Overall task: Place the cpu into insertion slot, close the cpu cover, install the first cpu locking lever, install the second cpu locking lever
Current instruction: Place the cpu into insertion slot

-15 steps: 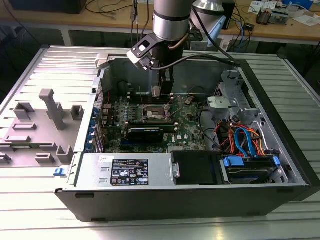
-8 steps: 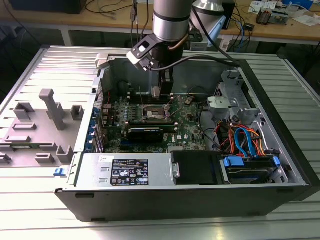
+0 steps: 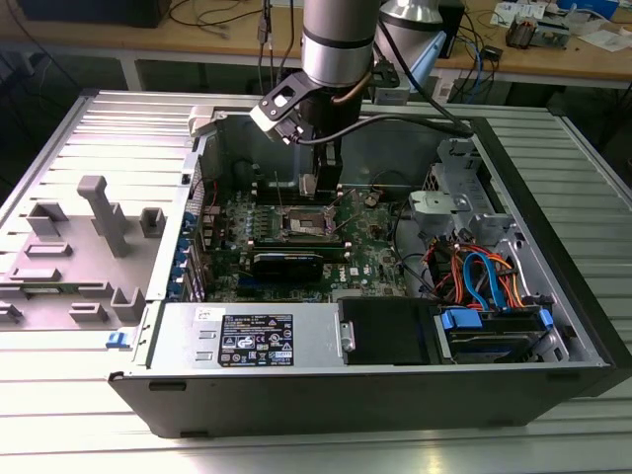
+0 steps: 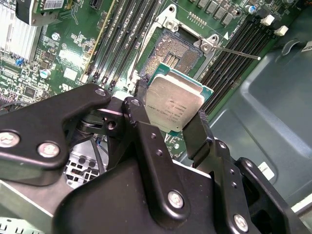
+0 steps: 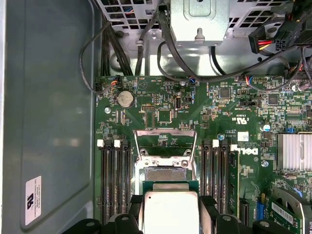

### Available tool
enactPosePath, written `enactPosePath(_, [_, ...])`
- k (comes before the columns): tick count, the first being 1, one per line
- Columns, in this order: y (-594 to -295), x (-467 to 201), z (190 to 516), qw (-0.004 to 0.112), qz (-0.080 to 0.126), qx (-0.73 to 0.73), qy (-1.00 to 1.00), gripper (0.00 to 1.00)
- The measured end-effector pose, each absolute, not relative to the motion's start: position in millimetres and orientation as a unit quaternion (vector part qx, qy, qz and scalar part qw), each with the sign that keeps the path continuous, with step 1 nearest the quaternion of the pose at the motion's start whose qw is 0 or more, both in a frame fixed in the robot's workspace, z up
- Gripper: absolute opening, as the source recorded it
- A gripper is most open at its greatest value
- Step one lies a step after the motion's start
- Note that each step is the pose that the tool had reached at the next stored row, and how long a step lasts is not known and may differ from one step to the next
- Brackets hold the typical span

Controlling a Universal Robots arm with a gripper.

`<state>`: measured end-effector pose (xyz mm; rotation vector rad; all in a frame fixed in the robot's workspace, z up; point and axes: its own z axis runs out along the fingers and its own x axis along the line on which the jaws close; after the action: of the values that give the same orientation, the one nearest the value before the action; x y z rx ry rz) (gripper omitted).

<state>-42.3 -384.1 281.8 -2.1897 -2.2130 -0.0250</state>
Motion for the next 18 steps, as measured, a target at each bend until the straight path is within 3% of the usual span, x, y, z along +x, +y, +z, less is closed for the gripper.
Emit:
enactPosePath(7, [-384,-43,281,0.014,-0.008,-0.703,-0.711,0.54])
enactPosePath(11, [-384,-46,278,0.0,-0.022,-0.703,-0.711,0.54])
enactPosePath(18, [-384,-53,260,-0.001,-0.023,-0.702,-0.712,0.54])
